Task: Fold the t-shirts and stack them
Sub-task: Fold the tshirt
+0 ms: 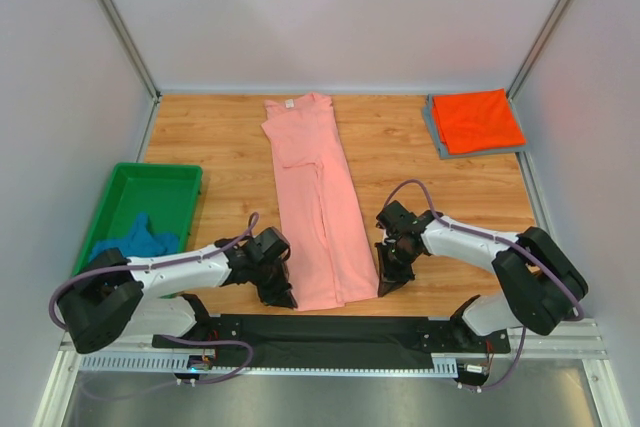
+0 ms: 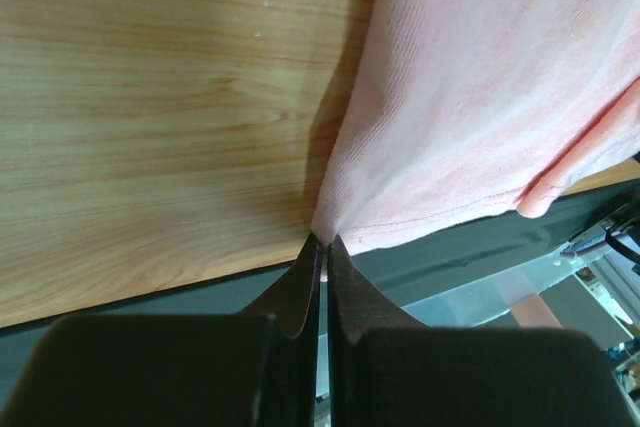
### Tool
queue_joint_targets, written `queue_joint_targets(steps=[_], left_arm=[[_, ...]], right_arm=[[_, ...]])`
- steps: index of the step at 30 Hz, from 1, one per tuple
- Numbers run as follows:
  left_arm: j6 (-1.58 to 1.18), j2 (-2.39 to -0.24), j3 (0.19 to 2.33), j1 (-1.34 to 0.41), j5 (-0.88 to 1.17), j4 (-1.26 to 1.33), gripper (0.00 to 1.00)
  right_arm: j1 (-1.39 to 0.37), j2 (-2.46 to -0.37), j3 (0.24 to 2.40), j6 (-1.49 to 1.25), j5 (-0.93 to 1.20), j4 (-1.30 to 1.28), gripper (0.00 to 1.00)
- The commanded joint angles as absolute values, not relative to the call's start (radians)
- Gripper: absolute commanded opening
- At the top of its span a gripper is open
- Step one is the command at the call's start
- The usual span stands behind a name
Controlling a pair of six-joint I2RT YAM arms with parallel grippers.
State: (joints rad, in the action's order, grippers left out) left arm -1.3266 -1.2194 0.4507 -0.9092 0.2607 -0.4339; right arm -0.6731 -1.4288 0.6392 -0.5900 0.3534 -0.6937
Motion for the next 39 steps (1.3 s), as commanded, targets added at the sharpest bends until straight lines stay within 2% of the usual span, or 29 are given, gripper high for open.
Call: queue_joint_targets(steps=[1, 12, 19, 24, 39], left_arm=[[-1.338, -1.244, 0.485, -0.913, 0.264, -0.431, 0.0], [-1.408, -1.232, 0.584, -0.928, 0.276, -0.532, 0.0], [-1.358, -1.292, 0.624, -0.865, 0.316, -0.548, 0.0], [-1.258, -1.33, 0.705, -0.732, 0.322, -0.604, 0.0], [-0.993, -1.67, 1.147, -0.413, 0.327, -0.785, 0.0]], right_arm=[[-0.675, -1.394, 0.641, -0.595, 0.348, -0.681, 0.0], [-0.677, -1.316, 0.701, -0.611, 0.345, -0.776, 0.0], [-0.675, -1.434, 0.87, -0.52, 0.296, -0.856, 0.0], [-0.62, -1.55, 1.035, -0.454, 0.301, -0.899, 0.0], [-0.466, -1.966, 1.632, -0.307, 0.333, -1.028, 0.0]])
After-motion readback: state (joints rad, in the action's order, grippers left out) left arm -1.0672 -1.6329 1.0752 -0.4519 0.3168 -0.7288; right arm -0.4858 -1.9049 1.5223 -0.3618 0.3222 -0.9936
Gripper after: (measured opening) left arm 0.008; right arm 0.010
